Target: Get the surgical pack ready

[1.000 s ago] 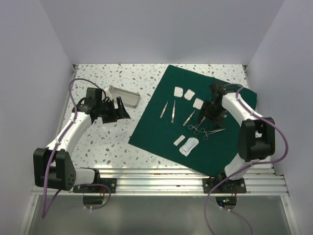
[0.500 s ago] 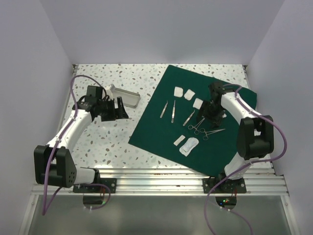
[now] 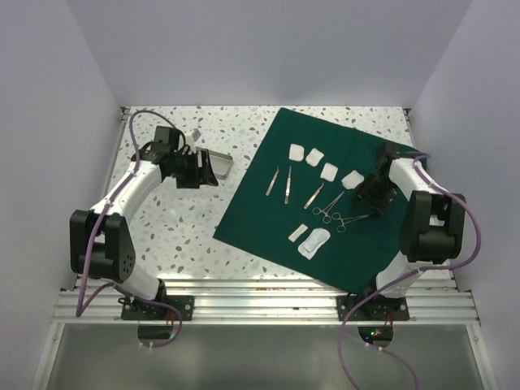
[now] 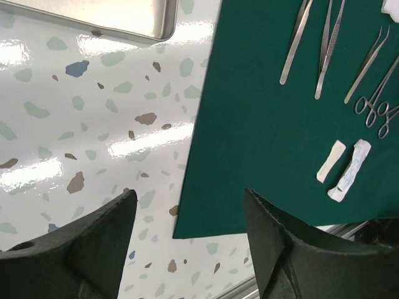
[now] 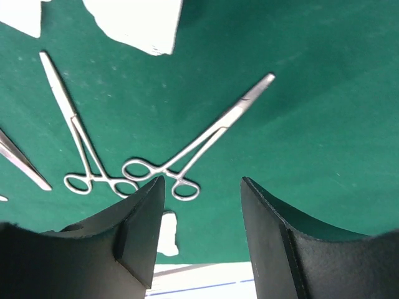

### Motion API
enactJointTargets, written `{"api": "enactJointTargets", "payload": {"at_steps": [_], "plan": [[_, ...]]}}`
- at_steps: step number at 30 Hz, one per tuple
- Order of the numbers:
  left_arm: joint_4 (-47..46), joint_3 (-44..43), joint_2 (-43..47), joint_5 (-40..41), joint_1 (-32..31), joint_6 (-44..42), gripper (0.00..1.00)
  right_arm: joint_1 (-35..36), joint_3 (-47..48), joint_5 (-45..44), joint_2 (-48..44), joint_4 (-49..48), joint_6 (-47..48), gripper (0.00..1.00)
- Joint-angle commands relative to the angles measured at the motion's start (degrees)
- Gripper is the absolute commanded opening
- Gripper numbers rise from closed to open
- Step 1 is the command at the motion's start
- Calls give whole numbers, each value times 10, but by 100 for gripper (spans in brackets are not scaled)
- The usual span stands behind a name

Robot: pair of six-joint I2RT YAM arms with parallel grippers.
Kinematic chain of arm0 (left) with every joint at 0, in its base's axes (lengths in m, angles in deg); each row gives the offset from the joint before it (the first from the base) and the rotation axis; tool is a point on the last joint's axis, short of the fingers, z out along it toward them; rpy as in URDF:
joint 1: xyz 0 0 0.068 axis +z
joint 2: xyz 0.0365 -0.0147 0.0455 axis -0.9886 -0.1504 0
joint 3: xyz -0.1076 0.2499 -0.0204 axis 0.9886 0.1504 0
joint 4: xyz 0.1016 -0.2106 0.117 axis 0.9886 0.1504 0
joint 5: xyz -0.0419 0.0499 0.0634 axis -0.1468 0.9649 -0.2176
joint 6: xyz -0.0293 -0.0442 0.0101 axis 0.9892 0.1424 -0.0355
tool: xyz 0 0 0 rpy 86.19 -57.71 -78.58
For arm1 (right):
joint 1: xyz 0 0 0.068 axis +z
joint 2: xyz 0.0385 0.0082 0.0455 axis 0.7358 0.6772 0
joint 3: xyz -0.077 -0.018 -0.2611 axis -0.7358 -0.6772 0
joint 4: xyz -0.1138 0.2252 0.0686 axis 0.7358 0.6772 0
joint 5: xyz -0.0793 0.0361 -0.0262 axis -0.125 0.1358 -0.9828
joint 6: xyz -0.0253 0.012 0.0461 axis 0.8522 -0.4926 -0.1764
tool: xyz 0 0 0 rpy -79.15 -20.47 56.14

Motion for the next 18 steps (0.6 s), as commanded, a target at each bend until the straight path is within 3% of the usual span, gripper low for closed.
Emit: {"api": "enactJointTargets", "payload": {"at_steps": [1, 18], "plan": [[5, -45, -18, -12, -7, -22, 72, 7, -9, -7, 8, -30, -13, 56], [7, -46, -29, -16, -7, -47, 69, 7, -18, -11, 45, -50, -23, 52]]}}
